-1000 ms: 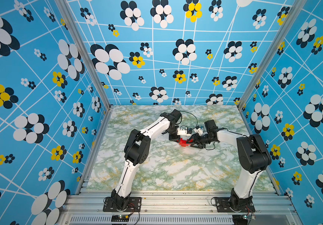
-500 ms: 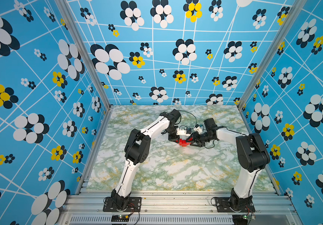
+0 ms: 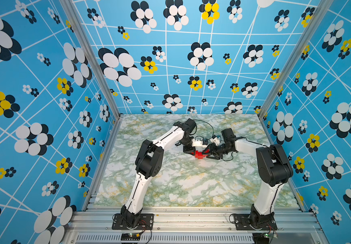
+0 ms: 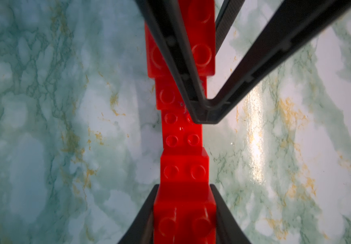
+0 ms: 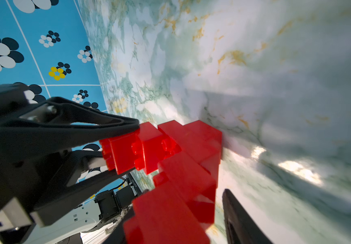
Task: Assemble the letter v with lego
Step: Assemble the lego brick with the lego brick.
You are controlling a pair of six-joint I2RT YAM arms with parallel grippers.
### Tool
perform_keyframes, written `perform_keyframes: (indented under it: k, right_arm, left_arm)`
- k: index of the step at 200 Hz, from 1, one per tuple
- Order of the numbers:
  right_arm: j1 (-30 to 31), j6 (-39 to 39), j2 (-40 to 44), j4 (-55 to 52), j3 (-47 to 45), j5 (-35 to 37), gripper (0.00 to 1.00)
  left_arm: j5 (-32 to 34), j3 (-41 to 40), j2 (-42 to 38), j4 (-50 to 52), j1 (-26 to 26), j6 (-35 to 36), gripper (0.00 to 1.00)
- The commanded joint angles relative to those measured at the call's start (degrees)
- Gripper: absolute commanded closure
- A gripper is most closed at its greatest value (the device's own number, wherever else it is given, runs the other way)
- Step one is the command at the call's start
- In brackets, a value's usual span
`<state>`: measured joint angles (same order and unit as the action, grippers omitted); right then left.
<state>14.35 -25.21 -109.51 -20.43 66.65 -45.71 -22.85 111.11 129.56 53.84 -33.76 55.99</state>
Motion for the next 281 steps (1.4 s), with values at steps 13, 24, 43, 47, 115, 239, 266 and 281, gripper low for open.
perform_keyframes:
  k: [13,24,43,47,115,239,266,281]
  right_arm:
    - [0.3,1.3,-1.3,-1.9,1.0,0.2,0.44]
    - [0.4,1.3,-1.3,-2.0,1.0,0.3,0.44]
    - [0.3,1.3,-1.4,-1.9,1.0,0.3,0.44]
    - [0.3,1.4,-1.5,-2.0,0.9,0.4,0.44]
    - [0.1,1.5,-2.1,-1.7,1.1,0.1,0.47]
    - [-0.2,2.1,-2.5,-2.1,1.1,0.1,0.48]
    - [-0.2,2.1,-2.5,-2.1,1.1,0.1,0.48]
    - [-0.2,2.1,-2.5,-2.1,1.1,0.1,0.48]
  left_arm:
    - [-1.5,-3.5,-0.2,-1.3,-0.1,-1.2,1.00]
    - [-1.6,-4.3,-0.4,-2.2,0.0,-1.4,1.00]
    - [-1.8,-5.3,-0.8,-3.4,0.2,-2.0,1.00]
    - [-2.0,-5.5,-0.9,-3.6,0.1,-2.2,1.00]
    - [-1.1,-7.6,-2.8,-5.9,-0.1,-2.6,1.00]
    - [1.0,-4.2,-0.7,-0.9,0.0,-0.8,1.00]
    - [1.2,-2.0,0.4,1.2,-0.1,-0.4,1.00]
    - [1.6,-1.5,0.8,1.6,-0.2,-0.3,1.00]
